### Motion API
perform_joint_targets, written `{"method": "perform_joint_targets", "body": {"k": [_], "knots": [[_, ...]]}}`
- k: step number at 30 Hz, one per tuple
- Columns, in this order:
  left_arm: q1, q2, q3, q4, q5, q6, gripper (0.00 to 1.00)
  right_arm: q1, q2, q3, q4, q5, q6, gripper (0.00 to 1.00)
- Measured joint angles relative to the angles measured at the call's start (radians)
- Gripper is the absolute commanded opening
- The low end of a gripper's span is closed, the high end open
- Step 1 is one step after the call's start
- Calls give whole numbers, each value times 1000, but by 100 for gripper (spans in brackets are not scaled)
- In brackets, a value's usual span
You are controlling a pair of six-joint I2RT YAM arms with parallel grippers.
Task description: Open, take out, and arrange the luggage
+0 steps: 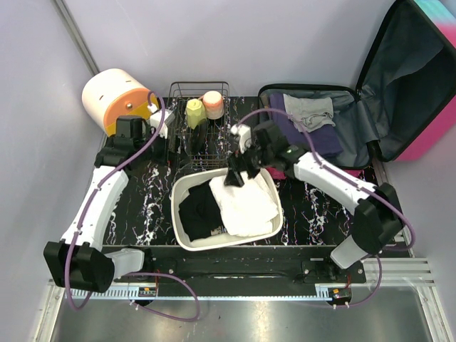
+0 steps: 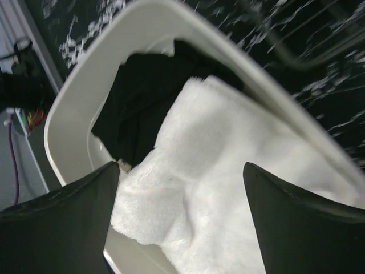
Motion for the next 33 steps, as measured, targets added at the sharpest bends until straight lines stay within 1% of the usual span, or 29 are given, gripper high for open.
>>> {"method": "perform_joint_targets", "body": {"k": [3, 6, 10, 14, 17, 20, 23, 27, 33], "knots": [[0, -1, 40, 37, 0, 30, 99, -80, -19, 98, -21, -14, -83, 100], [0, 19, 97, 68, 0, 48, 99, -233, -13, 226, -55, -27, -162, 100], [0, 92, 192, 93, 1, 66, 99, -436, 55, 389, -72, -20, -315, 100], [0, 199, 285, 95, 1, 74, 99, -600, 162, 477, -95, -38, -529, 100], [0, 282, 350, 76, 4, 76, 99, -711, 294, 562, -124, -76, -716, 100], [0, 346, 397, 51, 16, 80, 99, -793, 422, 648, -154, -102, -892, 100], [0, 400, 446, 15, 26, 85, 99, -832, 518, 696, -183, -109, -1054, 100], [0, 447, 492, -20, 29, 96, 99, -829, 622, 760, -231, -125, -1223, 100], [0, 478, 512, -48, 29, 100, 99, -815, 743, 880, -308, -163, -1388, 100]]}}
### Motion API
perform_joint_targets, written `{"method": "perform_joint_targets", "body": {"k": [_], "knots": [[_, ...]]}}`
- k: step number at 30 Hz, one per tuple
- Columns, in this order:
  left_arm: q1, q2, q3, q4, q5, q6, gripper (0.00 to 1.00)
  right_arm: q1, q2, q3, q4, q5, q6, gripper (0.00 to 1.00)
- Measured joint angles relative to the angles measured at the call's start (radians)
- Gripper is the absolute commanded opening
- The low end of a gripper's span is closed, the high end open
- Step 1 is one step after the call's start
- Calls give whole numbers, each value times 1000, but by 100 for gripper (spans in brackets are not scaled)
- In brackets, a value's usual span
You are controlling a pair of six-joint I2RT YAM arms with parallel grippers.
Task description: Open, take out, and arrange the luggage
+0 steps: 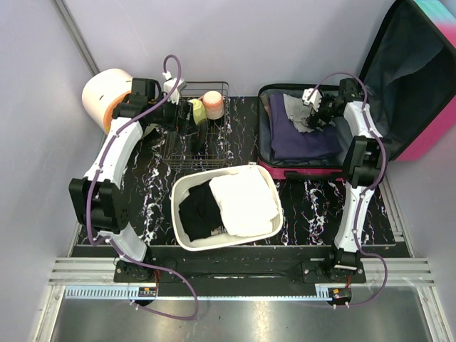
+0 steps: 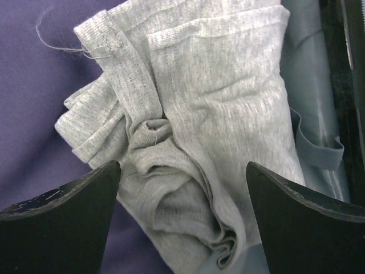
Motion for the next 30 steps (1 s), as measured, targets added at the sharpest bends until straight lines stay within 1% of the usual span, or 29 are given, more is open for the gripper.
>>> {"method": "perform_joint_targets", "body": {"k": [4, 10, 16, 21, 25, 26, 30], "knots": [[0, 12, 2, -12, 0, 0, 99, 0, 60, 69, -57, -23, -80, 100], [0, 34, 6, -32, 0, 3, 99, 0, 155, 245, -243, -52, -212, 100], [0, 46, 13, -45, 0, 10, 99, 3, 156, 242, -412, -77, -372, 100], [0, 52, 18, -46, 0, 15, 99, 11, 156, 229, -414, -79, -393, 100], [0, 55, 19, -49, 0, 20, 99, 25, 178, 281, -394, -77, -369, 99], [0, 55, 19, -51, 0, 21, 99, 28, 182, 289, -377, -77, -357, 98], [0, 55, 19, -51, 0, 25, 99, 36, 198, 308, -326, -79, -325, 87]]}}
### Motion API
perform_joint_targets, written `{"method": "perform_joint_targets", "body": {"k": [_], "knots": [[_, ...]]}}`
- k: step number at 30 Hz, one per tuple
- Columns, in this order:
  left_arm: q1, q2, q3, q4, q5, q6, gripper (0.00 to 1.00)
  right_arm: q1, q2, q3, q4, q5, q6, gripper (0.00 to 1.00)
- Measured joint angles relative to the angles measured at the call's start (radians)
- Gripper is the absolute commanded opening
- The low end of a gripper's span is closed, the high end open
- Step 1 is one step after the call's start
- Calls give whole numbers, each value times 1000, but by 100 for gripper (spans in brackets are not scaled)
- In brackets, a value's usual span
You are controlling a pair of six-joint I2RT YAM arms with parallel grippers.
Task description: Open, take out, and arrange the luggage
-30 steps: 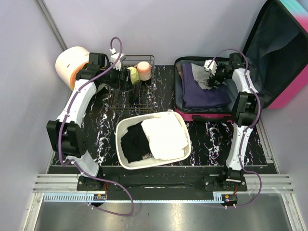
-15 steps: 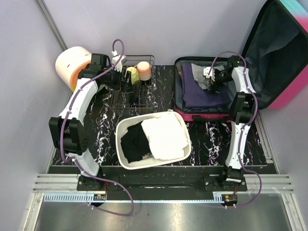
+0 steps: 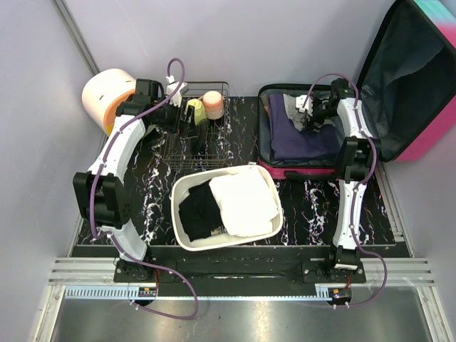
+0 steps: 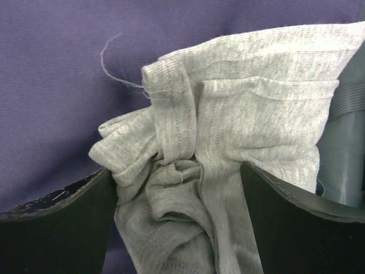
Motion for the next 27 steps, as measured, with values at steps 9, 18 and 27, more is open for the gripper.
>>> {"method": "perform_joint_targets", "body": {"k": [9, 18, 27], "knots": [[0, 2, 1, 0, -1, 0, 99, 5, 26, 17, 32, -25, 39, 42], [2, 9, 2, -1, -1, 2, 99, 13, 29, 36, 50, -26, 184, 0], [6, 4, -16, -6, 6, 2, 99, 1, -73, 22, 81, -73, 607, 0]]}}
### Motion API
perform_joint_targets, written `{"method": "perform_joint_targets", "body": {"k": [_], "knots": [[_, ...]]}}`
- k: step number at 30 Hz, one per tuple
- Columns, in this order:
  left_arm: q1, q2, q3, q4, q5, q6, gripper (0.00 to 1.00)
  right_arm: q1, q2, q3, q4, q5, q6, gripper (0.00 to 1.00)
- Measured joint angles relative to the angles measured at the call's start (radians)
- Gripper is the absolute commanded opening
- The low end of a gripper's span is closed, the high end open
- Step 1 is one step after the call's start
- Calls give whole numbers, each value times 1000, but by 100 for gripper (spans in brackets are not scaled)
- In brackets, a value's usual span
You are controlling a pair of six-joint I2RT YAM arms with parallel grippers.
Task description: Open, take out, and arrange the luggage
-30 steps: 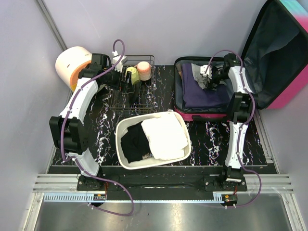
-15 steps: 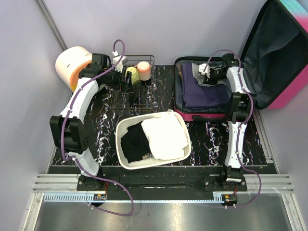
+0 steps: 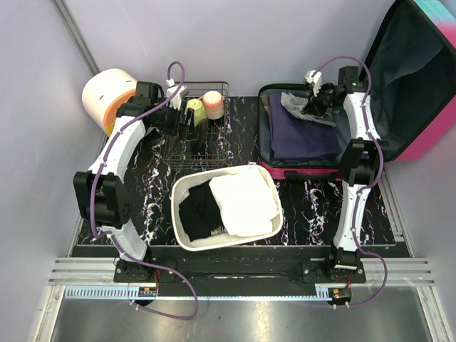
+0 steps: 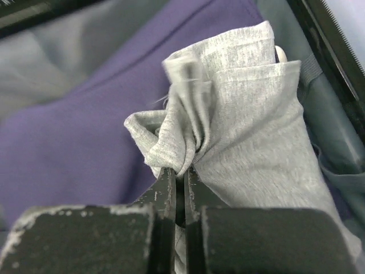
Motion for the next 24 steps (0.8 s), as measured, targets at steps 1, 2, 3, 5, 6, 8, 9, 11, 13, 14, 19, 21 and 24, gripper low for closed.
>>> {"method": "perform_joint_targets", "body": {"k": [1, 2, 3, 5, 6, 8, 9, 11, 13, 14, 19, 21, 24], "knots": [[0, -3, -7, -1, 0, 0, 99, -1, -27, -19, 4, -5, 33, 0], [0, -6, -18, -1, 1, 0, 99, -1, -65, -47, 5, -10, 72, 0], [0, -8, -24, -1, 1, 0, 99, -1, -102, -74, 6, -21, 108, 0], [0, -14, -35, -2, 2, 0, 99, 0, -179, -131, 8, -39, 174, 0], [0, -19, -39, -1, 2, 0, 99, 0, -207, -151, 10, -48, 201, 0], [0, -32, -49, 2, 3, 0, 99, 1, -272, -205, 18, -63, 266, 0], [1, -41, -56, 2, 4, 0, 99, 1, -299, -230, 27, -74, 308, 0], [2, -63, -72, 7, 5, 0, 99, 2, -349, -286, 39, -92, 398, 0], [3, -87, -93, 11, 7, 0, 99, 6, -398, -358, 60, -111, 494, 0], [3, -97, -101, 11, 7, -1, 99, 10, -421, -399, 74, -117, 532, 0], [7, -147, -157, 23, 4, -19, 99, 66, -610, -721, 171, -131, 771, 0], [11, -166, -183, 24, 0, -32, 99, 113, -699, -848, 223, -130, 868, 0], [18, -192, -221, 29, -3, -55, 99, 188, -835, -1006, 312, -123, 1006, 0]]}}
